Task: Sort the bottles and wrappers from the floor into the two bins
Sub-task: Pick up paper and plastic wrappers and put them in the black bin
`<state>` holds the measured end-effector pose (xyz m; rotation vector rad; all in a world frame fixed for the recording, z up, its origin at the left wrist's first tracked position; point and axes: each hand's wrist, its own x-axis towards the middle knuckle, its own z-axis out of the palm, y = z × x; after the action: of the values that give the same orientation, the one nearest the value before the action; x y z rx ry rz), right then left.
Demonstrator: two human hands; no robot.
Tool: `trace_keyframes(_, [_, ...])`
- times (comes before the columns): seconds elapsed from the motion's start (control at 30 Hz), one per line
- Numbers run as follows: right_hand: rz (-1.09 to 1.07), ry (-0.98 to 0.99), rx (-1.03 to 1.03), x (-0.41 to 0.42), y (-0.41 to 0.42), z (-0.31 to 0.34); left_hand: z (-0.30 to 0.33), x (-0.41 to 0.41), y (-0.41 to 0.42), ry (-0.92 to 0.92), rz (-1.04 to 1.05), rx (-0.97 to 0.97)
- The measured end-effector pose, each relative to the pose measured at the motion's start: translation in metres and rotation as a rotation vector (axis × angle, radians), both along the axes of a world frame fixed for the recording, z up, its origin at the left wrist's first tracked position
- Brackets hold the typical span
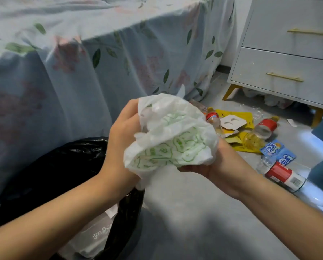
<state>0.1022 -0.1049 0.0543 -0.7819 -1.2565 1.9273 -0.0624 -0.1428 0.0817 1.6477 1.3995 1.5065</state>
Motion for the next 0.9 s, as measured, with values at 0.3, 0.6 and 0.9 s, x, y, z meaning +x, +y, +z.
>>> trace_keyframes(0.3, [0.16, 0.266, -0.256, -0.006, -0.009, 0.006, -0.017, -0.002, 0.009, 1.088, 0.155, 0.466])
trace_keyframes(0.6, [-0.135, -0.083, -0.005, -0.008, 0.002, 0.002, 0.032, -0.047, -0.008, 0.467, -0.112, 0.003])
trace_keyframes(0.9, [0.034, -0.197, 0.313, -0.046, -0.019, 0.017, 0.01, -0.038, -0.037, 0.7, -0.049, 0.0])
